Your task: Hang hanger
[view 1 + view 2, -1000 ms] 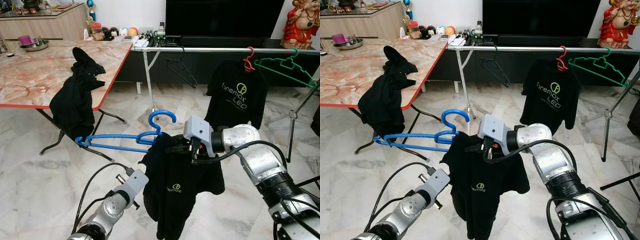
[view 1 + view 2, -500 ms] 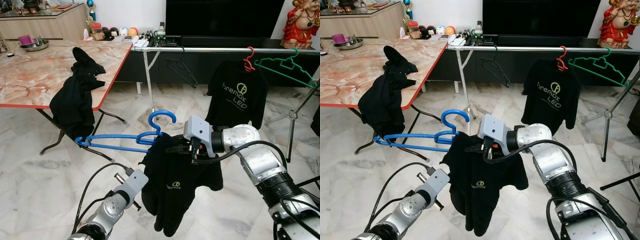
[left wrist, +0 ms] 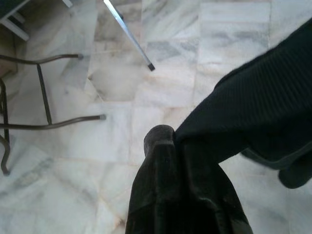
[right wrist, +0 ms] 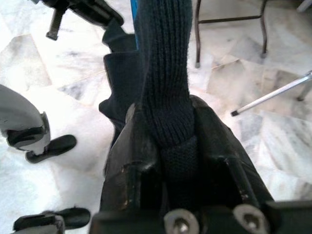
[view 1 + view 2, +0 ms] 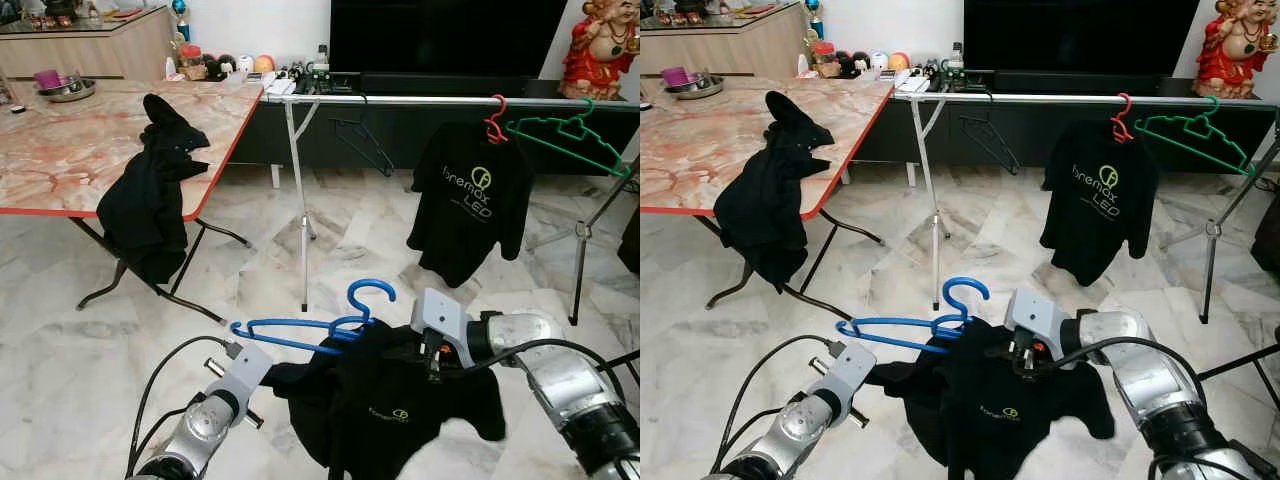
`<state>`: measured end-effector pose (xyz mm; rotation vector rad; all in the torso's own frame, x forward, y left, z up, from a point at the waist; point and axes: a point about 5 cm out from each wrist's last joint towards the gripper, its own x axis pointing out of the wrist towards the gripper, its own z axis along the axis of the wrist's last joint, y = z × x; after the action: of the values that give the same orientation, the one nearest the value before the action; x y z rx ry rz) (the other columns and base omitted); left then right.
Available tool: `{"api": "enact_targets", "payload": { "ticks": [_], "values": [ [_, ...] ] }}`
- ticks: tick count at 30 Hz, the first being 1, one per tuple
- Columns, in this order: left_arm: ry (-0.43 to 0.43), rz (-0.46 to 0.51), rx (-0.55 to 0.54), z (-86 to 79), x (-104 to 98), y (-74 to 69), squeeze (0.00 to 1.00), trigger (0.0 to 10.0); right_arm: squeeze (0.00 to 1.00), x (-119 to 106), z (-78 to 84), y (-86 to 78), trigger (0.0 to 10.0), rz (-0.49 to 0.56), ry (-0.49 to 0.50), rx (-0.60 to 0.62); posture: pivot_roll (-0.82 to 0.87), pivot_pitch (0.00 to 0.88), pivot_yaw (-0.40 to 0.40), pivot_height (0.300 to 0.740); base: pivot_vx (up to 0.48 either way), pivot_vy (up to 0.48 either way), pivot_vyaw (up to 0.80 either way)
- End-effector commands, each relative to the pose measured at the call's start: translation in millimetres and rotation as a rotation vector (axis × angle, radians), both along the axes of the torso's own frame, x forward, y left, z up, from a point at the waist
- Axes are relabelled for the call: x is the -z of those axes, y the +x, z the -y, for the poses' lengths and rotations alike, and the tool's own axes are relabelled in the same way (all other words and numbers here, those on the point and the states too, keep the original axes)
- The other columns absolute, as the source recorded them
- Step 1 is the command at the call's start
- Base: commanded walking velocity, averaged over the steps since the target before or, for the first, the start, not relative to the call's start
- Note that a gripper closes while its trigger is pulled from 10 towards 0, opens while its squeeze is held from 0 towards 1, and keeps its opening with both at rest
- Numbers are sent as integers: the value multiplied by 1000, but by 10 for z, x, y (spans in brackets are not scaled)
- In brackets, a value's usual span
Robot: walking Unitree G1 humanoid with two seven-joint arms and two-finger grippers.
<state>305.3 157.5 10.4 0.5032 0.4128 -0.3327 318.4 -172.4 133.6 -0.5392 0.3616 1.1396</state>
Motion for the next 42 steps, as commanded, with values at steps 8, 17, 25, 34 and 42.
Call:
{"api": "enact_targets", "payload": {
  "ticks": [8,17,25,34,42],
  "values": [
    [21,-67,-8,-120,108,-105,0,0,0,91,329,-282,0,-89,16,29,-33,66,-13,740,0,0,0],
    [25,-74,11,-101,114,-111,0,0,0,244,576,-527,0,-219,-69,-10,-32,71,-6,740,0,0,0],
    [32,-80,28,-104,103,-99,0,0,0,384,780,-589,0,-269,-277,14,-29,83,1,740,0,0,0],
    [34,-87,41,-107,115,-117,0,0,0,425,875,-464,0,-167,-392,130,-26,90,6,740,0,0,0],
    [10,-83,100,-87,25,-45,0,0,0,447,893,-398,0,-133,-473,155,-25,88,5,740,0,0,0]
  ]
}}
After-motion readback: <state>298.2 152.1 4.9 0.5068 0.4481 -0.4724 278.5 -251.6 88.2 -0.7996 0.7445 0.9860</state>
